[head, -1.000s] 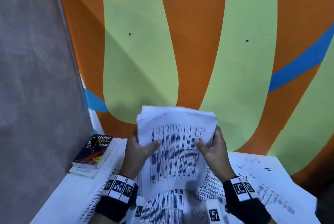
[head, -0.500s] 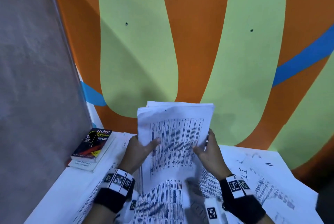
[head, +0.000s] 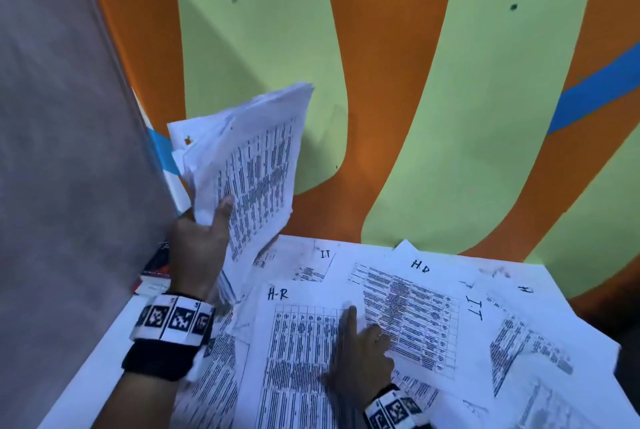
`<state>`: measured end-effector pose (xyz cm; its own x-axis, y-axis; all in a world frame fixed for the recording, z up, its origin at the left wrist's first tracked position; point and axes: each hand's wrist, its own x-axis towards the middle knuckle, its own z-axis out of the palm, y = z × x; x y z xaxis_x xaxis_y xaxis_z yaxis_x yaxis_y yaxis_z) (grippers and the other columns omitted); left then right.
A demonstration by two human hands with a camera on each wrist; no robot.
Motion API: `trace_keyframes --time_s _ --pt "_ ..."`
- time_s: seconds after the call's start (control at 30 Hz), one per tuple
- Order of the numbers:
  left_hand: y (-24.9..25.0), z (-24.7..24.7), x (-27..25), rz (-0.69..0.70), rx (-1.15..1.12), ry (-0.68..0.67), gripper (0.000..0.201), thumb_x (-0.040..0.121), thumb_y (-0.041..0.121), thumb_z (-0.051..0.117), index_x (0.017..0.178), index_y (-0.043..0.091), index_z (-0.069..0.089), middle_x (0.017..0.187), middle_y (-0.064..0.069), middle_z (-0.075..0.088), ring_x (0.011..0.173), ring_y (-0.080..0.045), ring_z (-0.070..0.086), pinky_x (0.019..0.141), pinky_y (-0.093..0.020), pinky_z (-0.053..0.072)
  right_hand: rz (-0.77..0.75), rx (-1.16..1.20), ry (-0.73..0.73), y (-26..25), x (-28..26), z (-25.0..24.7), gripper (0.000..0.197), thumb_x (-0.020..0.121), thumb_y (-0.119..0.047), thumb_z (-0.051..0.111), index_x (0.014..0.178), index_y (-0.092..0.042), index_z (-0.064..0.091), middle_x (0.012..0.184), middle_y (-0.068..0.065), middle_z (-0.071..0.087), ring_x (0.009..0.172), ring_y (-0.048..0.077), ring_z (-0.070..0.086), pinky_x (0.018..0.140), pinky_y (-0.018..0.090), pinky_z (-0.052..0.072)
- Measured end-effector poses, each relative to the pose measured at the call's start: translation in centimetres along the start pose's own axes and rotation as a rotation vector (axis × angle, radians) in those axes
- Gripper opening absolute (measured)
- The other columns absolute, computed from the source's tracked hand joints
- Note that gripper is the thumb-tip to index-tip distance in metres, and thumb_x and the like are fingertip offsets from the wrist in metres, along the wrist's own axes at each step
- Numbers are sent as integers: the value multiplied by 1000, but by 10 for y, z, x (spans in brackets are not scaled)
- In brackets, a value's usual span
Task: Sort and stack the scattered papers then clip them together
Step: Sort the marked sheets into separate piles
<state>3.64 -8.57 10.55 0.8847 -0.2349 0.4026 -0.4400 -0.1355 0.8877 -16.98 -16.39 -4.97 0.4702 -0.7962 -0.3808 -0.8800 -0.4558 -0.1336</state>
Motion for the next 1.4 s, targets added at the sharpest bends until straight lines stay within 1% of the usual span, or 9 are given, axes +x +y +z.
trace_keyframes --time_s 0.2,0.37,0.43,0.53,0.67,0.83,0.97,1.23,1.4 --pt "-7 -13 2 54 -24 38 32 87 20 68 65 3 53 52 4 47 36 9 43 40 -5 29 -25 160 -55 3 2 -8 128 74 -39 78 148 -14 -24 148 35 12 129 48 38 97 46 45" --pt "-5 -18 1 73 -44 28 28 87 22 68 84 -6 65 71 -1 59 56 -4 53 49 -9 39 -113 502 66 18 13 -10 82 85 -3 57 149 -6 7 90 9 66 72 20 61 57 28 45" --pt "-4 -23 4 65 -32 28 30 87 24 68 73 -1 60 58 -1 54 43 5 48 48 -16 38 -154 547 135 36 15 -43 31 79 -1 61 107 -11 56 66 -5 55 61 10 53 48 20 34" --pt "-6 -31 9 64 34 20 45 86 29 68 52 14 43 48 1 43 34 1 43 38 -15 28 -170 440 105 75 32 -106 33 82 -10 67 58 -23 48 73 0 61 68 13 56 54 23 36" --pt "-4 -35 10 67 21 37 43 85 29 69 54 8 48 51 -1 47 37 0 43 44 -21 33 -113 101 0 118 82 -153 14 85 -26 66 80 -13 61 117 14 62 91 20 56 71 22 32" --pt "1 -38 5 78 29 11 54 86 23 69 46 18 34 43 3 37 31 1 40 36 -8 26 -111 -165 -56 127 133 -123 47 78 -36 67 118 -15 55 112 13 57 104 28 60 82 34 49" --pt "5 -42 1 52 39 -2 54 88 21 67 46 20 33 42 1 34 28 -4 36 33 -9 22 -71 -127 -75 125 126 -102 19 87 -27 58 92 -8 56 103 14 47 104 33 50 86 40 45" --pt "9 -37 -5 25 51 -23 49 88 23 68 50 19 36 43 1 38 28 -3 37 32 -9 24 -87 -134 40 130 126 -97 21 92 -25 53 112 -25 56 126 4 59 114 26 55 101 43 36" --pt "9 -28 -7 11 68 -51 51 89 28 65 48 14 38 41 -3 39 25 -4 37 32 -12 28 -243 326 230 131 105 -136 32 83 -3 60 109 -16 47 85 9 64 68 23 59 53 27 41"
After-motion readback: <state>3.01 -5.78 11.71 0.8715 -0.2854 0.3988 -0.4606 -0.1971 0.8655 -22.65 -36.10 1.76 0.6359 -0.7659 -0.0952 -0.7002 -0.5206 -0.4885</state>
